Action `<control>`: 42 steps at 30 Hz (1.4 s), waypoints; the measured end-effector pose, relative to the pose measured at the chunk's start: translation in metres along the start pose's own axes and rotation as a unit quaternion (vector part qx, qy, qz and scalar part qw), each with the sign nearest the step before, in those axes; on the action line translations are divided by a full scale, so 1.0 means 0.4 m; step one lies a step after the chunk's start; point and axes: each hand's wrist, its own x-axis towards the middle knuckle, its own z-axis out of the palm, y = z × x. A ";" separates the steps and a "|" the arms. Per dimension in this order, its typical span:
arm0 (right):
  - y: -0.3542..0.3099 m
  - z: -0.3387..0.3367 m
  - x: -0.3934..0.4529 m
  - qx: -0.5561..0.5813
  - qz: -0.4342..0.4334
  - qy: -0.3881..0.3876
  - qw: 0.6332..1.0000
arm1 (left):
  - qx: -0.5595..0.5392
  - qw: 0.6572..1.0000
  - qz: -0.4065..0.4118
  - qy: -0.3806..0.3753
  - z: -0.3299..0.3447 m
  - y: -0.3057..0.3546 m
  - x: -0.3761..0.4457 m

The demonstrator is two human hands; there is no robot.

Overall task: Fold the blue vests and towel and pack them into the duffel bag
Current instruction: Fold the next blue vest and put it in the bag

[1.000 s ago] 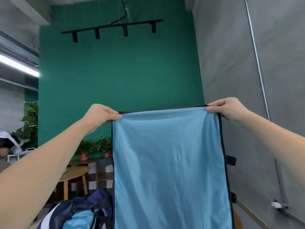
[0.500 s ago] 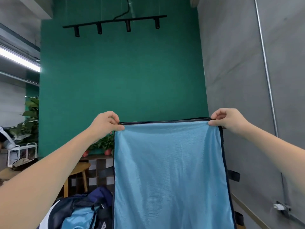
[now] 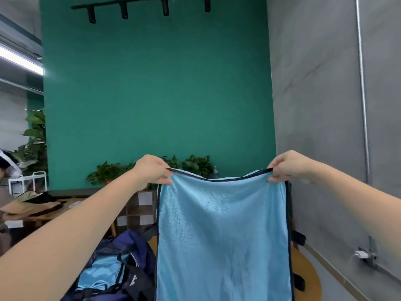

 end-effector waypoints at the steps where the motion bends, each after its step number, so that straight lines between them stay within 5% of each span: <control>1: 0.015 0.011 0.015 -0.014 -0.007 0.007 1.000 | 0.030 0.999 0.020 0.017 0.010 -0.016 0.010; 6: 0.120 0.072 0.099 -0.053 0.003 0.011 0.999 | 0.143 0.988 0.059 0.027 0.078 -0.114 0.076; 14: 0.331 0.218 0.299 -0.010 0.067 -0.058 0.996 | 0.165 0.981 -0.005 -0.106 0.232 -0.318 0.282; 22: 0.464 0.301 0.552 -0.105 0.091 -0.048 0.989 | 0.229 0.969 -0.014 -0.087 0.356 -0.442 0.567; 26: 0.376 0.279 0.650 -0.187 -0.012 0.029 0.982 | 0.298 0.951 0.088 0.000 0.344 -0.358 0.686; 32: 0.142 0.182 0.650 -0.147 -0.235 0.219 0.935 | 0.209 0.934 0.235 0.167 0.191 -0.140 0.708; 42: 0.112 0.141 0.368 -0.156 -0.269 0.200 0.929 | 0.215 0.919 0.275 0.182 0.080 -0.147 0.411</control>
